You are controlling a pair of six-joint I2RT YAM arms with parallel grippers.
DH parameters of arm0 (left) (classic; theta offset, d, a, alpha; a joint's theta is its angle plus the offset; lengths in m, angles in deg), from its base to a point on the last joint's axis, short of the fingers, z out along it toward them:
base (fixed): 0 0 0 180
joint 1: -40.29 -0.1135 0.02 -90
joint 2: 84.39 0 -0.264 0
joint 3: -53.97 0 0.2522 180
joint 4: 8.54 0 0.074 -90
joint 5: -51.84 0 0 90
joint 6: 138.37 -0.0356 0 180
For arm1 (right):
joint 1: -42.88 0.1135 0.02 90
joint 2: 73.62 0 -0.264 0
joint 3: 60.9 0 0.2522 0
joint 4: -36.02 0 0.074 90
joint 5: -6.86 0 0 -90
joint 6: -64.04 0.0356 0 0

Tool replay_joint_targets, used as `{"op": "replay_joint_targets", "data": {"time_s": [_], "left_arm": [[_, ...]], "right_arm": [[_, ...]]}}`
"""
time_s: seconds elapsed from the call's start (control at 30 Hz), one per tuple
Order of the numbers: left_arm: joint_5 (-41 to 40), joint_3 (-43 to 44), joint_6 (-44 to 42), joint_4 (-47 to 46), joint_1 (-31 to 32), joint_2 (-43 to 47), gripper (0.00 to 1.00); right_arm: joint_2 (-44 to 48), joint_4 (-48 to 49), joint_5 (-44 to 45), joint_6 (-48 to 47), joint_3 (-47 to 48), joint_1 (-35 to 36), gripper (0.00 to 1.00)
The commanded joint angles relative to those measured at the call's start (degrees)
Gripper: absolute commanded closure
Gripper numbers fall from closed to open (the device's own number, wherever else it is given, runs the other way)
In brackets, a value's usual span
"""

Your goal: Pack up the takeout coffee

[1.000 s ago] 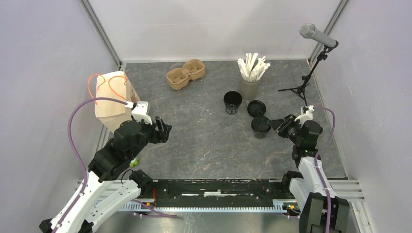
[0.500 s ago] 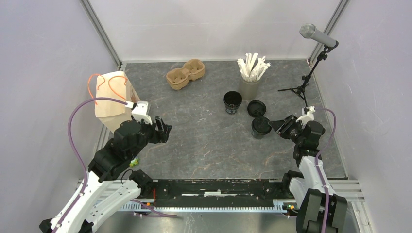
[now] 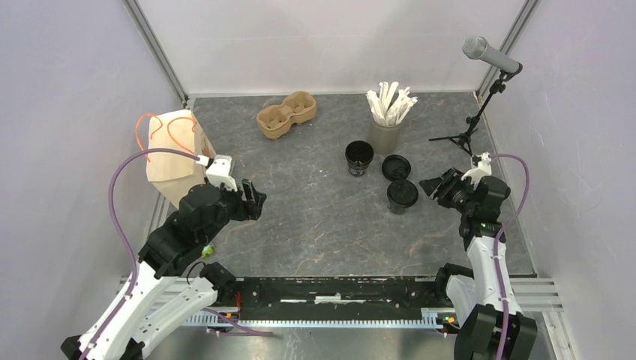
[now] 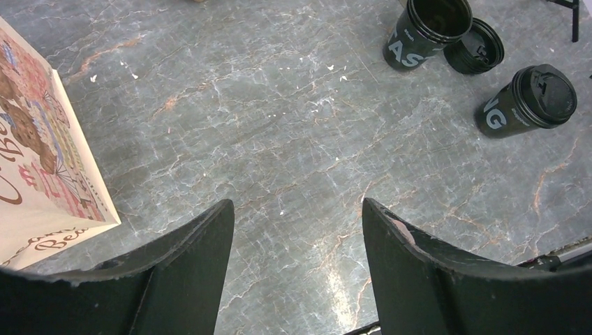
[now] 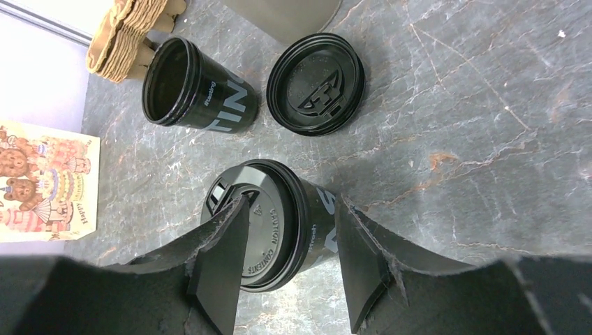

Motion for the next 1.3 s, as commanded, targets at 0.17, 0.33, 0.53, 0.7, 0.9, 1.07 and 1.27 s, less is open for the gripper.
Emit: {"op": "replay_joint_targets", "data": {"time_s": [0.17, 0.33, 0.53, 0.7, 0.9, 1.07, 1.27], "left_arm": [[-2.2, 10.6, -2.4, 0.9, 0.1, -11.1, 0.24], [-5.4, 25.3, -5.1, 6.0, 0.0, -28.1, 0.23], [-20.4, 39.6, -2.6, 16.4, -0.1, -36.2, 0.16], [-31.6, 48.7, -1.1, 28.1, -1.9, -37.5, 0.16], [-27.4, 49.3, -1.3, 32.4, -10.5, -35.8, 0.18], [-20.9, 46.3, -4.0, 29.1, -19.0, -35.9, 0.19], [-12.3, 41.2, -7.5, 21.6, -28.7, -37.3, 0.24]], "right_arm": [[5.9, -13.8, 8.6, -8.7, 13.3, 8.5, 0.45], [7.5, -17.6, 19.3, -10.2, 18.3, 27.4, 0.43], [8.5, -19.3, 25.2, -9.9, 18.6, 42.2, 0.41], [10.3, -19.0, 26.8, -8.8, 17.1, 49.1, 0.40], [12.6, -19.2, 25.3, -9.8, 16.8, 50.0, 0.39], [13.9, -20.2, 24.3, -10.5, 17.5, 50.1, 0.38], [17.4, -23.2, 25.7, -12.0, 17.4, 50.1, 0.36]]}}
